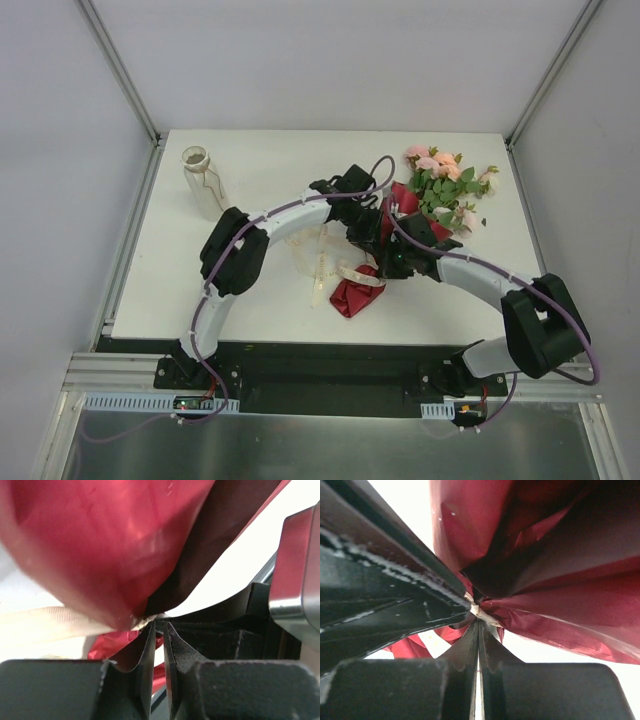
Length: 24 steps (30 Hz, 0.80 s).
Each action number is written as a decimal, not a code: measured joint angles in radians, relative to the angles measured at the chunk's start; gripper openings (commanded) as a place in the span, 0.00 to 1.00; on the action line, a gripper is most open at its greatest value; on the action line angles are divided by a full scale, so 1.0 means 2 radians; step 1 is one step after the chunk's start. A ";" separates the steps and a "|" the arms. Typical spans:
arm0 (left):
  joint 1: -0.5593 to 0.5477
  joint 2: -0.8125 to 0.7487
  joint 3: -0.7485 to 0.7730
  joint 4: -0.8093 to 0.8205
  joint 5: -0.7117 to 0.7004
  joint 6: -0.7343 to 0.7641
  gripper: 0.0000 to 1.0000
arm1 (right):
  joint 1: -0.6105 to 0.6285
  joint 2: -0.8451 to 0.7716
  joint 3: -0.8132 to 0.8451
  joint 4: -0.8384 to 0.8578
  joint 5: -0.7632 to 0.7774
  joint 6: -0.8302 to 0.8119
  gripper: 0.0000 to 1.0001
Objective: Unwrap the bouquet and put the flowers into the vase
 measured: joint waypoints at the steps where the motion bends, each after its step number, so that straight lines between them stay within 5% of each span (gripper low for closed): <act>1: -0.004 0.002 0.004 0.002 -0.005 0.001 0.11 | -0.002 -0.009 -0.009 0.004 -0.001 0.004 0.01; 8: -0.021 0.022 0.013 0.010 -0.034 0.003 0.13 | -0.037 -0.031 -0.038 0.025 -0.027 0.025 0.00; 13: -0.021 0.023 0.011 0.014 -0.035 0.007 0.29 | -0.052 -0.031 -0.038 0.030 -0.036 0.032 0.00; 24: -0.022 0.023 -0.003 0.023 -0.038 0.038 0.38 | -0.066 -0.026 -0.038 0.031 -0.056 0.042 0.00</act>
